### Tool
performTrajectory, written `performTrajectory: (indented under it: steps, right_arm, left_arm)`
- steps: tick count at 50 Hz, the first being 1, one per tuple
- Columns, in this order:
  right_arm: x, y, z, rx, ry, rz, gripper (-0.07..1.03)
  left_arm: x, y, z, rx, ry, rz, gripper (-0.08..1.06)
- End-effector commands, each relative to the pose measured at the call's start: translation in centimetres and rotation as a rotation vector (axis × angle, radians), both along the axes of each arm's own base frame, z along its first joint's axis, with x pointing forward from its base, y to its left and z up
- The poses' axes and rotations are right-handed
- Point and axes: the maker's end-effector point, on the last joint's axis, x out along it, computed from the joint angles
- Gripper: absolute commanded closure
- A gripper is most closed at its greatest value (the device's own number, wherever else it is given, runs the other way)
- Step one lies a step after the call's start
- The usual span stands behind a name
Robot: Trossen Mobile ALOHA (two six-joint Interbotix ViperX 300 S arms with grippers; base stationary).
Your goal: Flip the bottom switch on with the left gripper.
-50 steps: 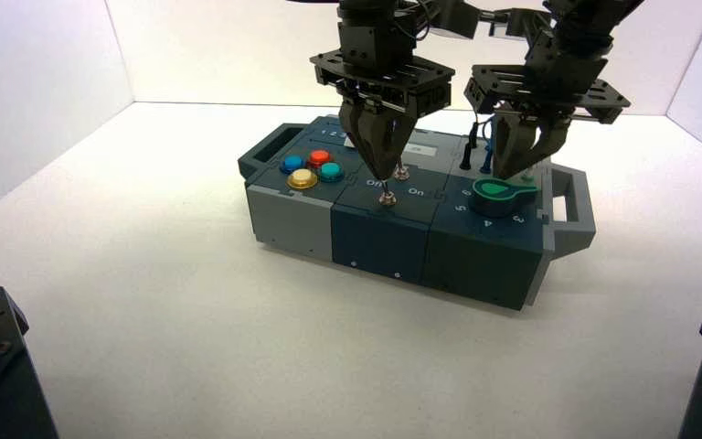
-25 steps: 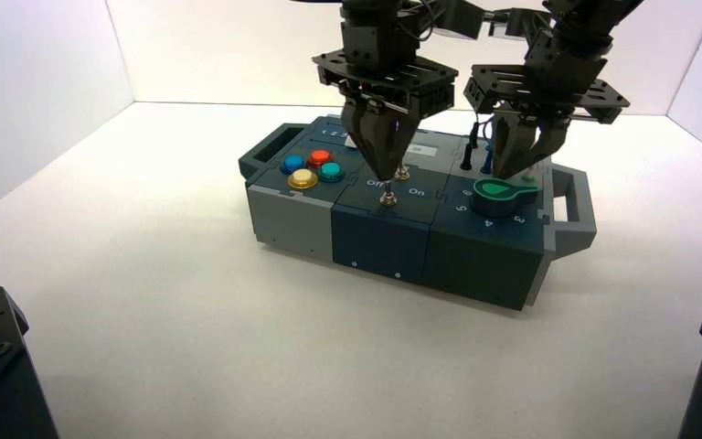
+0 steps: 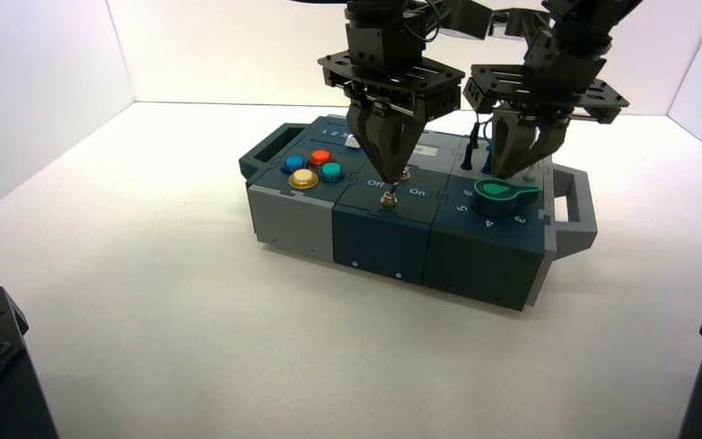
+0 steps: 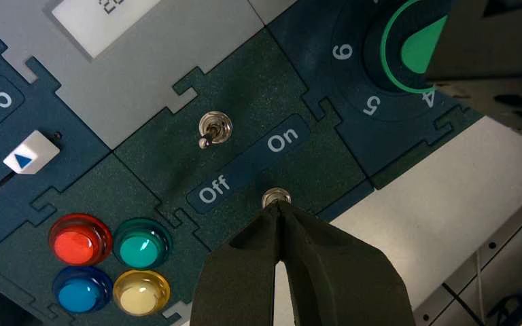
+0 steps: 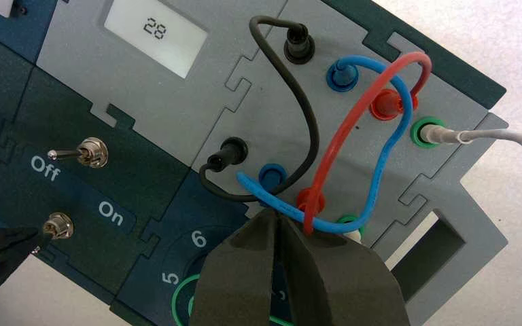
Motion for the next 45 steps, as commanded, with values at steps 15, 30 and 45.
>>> performTrajectory:
  steps: [15, 30, 45]
  right_arm:
    - [-1.0, -0.8, -3.2, -0.043, 0.082, 0.002, 0.98]
    - [-1.0, -0.8, -3.2, -0.043, 0.084, 0.003, 0.98]
    - [-0.9, -0.7, -3.5, -0.047, 0.095, 0.004, 0.99]
  left_arm:
    - [1.3, 0.5, 5.2, -0.098, -0.078, 0.027, 1.01]
    - [-0.2, 2.2, 6.8, -0.073, -0.042, 0.022, 1.01]
    - [-1.7, 3.9, 5.4, -0.035, -0.018, 0.018, 1.01]
